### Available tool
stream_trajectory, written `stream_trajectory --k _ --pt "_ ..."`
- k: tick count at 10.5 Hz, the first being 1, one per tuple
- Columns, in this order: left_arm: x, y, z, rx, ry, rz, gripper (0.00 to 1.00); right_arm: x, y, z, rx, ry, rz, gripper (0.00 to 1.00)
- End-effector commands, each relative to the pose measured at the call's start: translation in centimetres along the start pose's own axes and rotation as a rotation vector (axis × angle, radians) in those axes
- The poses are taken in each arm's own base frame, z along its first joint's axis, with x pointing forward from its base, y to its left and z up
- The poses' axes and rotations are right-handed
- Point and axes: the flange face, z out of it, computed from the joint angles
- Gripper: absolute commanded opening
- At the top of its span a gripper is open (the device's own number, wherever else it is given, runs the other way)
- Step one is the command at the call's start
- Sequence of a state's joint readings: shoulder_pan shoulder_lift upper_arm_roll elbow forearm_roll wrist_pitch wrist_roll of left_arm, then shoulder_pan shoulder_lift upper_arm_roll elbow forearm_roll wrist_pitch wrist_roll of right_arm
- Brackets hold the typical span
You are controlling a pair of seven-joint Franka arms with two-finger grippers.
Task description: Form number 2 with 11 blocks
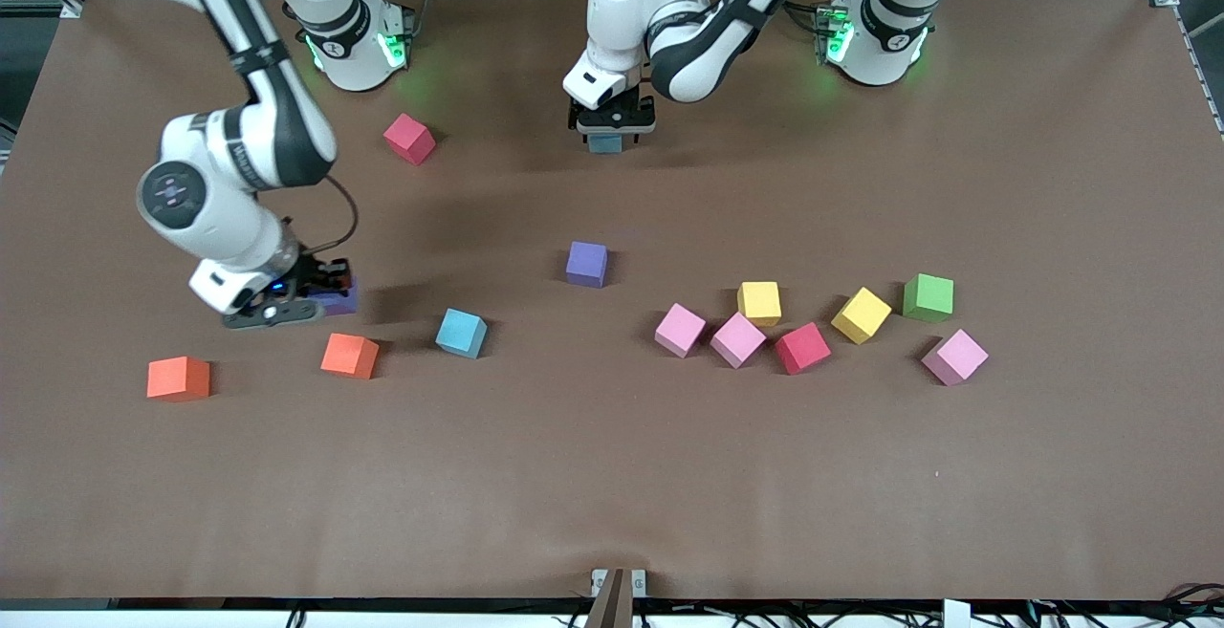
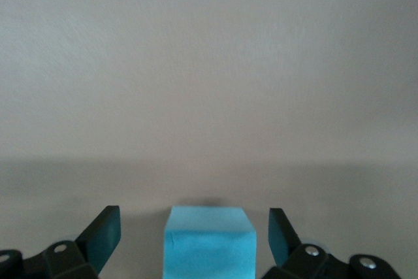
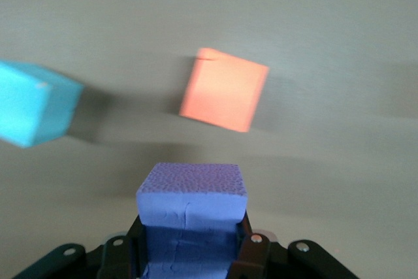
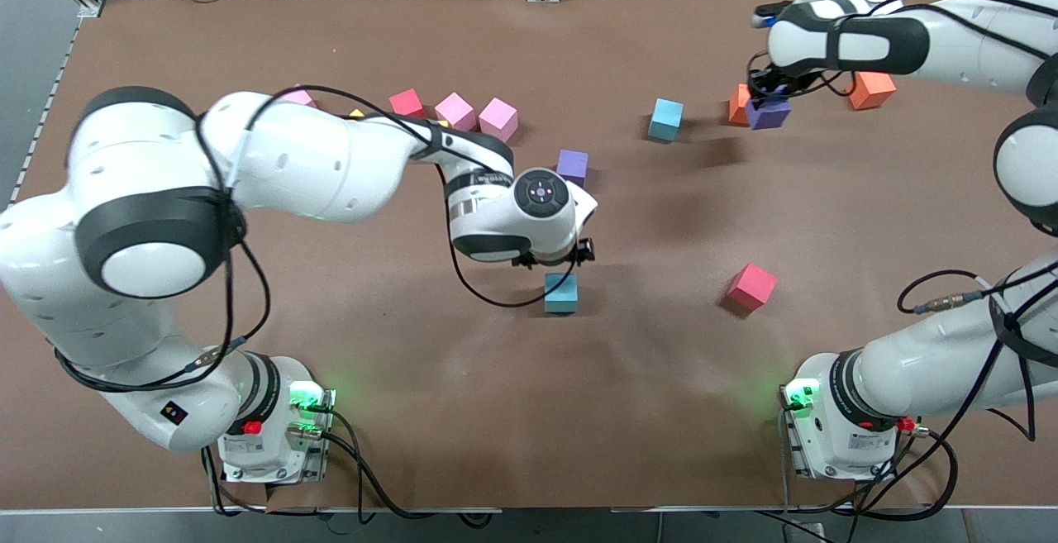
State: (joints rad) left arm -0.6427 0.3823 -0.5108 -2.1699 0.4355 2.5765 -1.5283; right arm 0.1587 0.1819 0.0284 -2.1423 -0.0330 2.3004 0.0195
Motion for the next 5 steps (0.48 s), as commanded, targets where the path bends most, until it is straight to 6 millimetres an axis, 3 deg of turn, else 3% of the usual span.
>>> stream_trajectory --k 1,5 --pt "5.5 -1.5 -3.1 0.02 0.065 0.039 1.0 -1.5 -3.5 -1.4 0.001 0.005 -0.133 0.0" --pt "16.0 -4.7 -5.3 0.047 0.075 -0.024 1.0 -2.9 -10.3 -0.8 -0.001 -0.015 -0.404 0.0"
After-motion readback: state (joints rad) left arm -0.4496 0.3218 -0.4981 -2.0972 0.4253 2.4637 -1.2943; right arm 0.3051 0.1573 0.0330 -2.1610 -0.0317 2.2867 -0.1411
